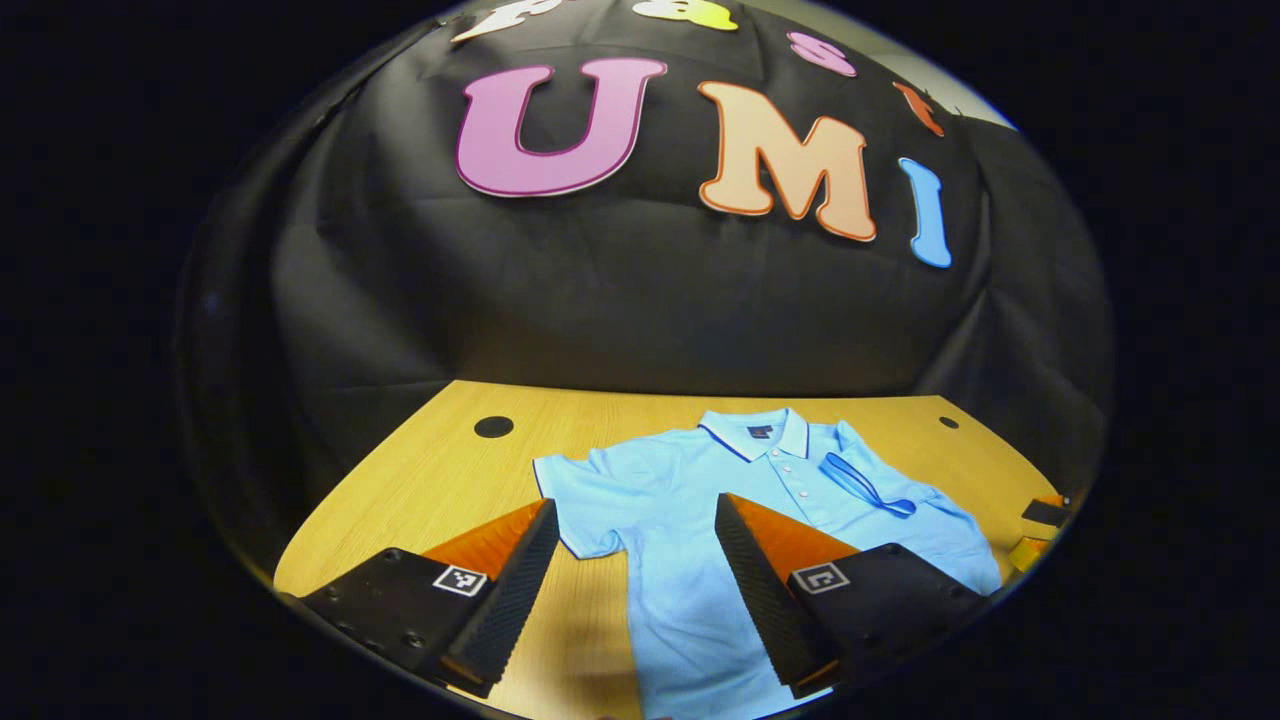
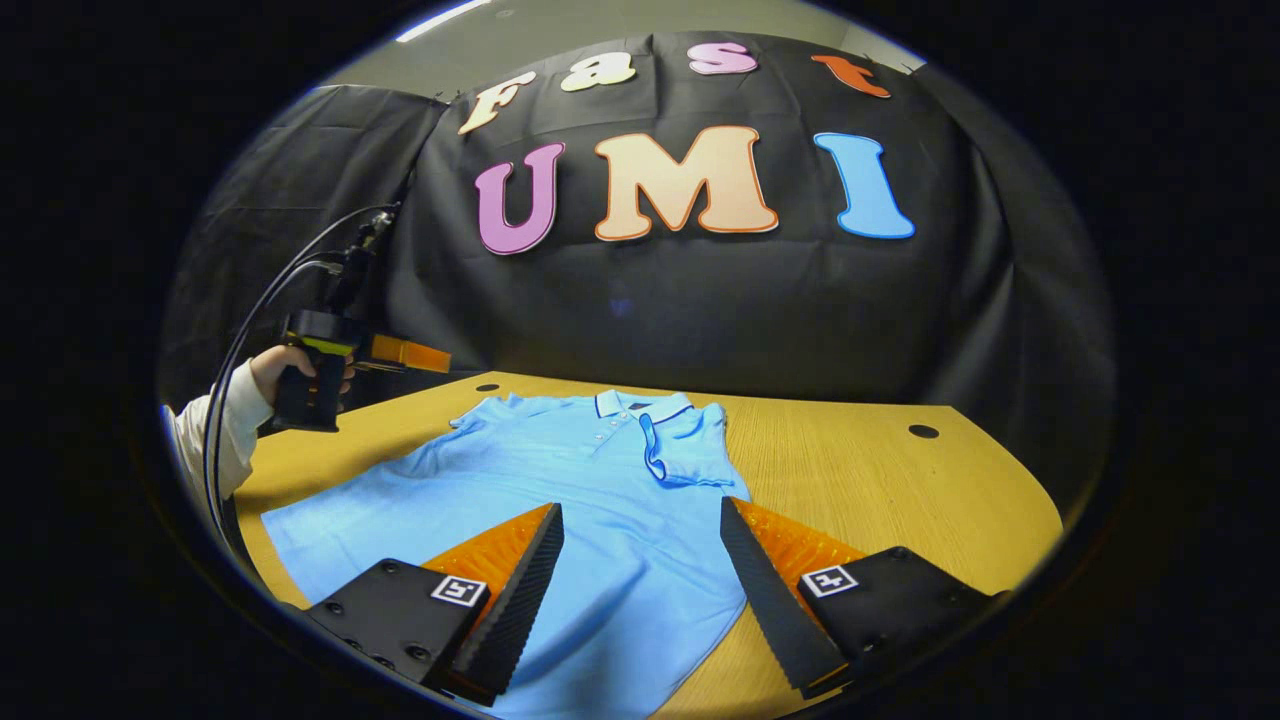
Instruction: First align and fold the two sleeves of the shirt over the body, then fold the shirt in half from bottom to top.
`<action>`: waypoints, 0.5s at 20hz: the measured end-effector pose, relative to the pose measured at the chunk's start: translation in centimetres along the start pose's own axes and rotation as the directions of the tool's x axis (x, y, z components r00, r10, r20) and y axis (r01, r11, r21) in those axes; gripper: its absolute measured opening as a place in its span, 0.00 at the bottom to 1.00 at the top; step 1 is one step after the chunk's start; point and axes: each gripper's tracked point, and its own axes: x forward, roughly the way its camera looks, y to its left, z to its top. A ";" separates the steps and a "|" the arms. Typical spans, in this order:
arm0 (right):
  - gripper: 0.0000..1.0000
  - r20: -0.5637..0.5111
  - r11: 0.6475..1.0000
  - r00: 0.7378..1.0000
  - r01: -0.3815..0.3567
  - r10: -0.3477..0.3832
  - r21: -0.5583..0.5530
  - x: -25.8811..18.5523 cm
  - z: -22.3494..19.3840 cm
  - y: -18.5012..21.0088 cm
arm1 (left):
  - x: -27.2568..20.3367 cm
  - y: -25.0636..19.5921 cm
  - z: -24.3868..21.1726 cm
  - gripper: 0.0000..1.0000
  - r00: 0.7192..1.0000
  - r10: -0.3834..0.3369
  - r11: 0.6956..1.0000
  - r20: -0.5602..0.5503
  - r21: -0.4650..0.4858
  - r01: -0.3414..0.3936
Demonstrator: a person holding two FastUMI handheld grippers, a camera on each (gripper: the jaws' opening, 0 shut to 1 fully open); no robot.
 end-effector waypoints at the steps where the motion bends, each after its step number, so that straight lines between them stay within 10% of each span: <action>1: 0.98 -0.001 1.000 1.000 0.001 -0.001 -0.001 0.0 0.1 0.1 | 1.0 0.5 -0.4 0.94 0.999 0.004 1.000 -0.033 -0.015 -0.004; 10: 0.98 0.037 1.000 0.999 0.013 -0.013 0.014 -1.0 1.7 -0.8 | 8.0 4.5 -4.2 0.94 0.975 0.064 0.994 -0.211 -0.072 -0.081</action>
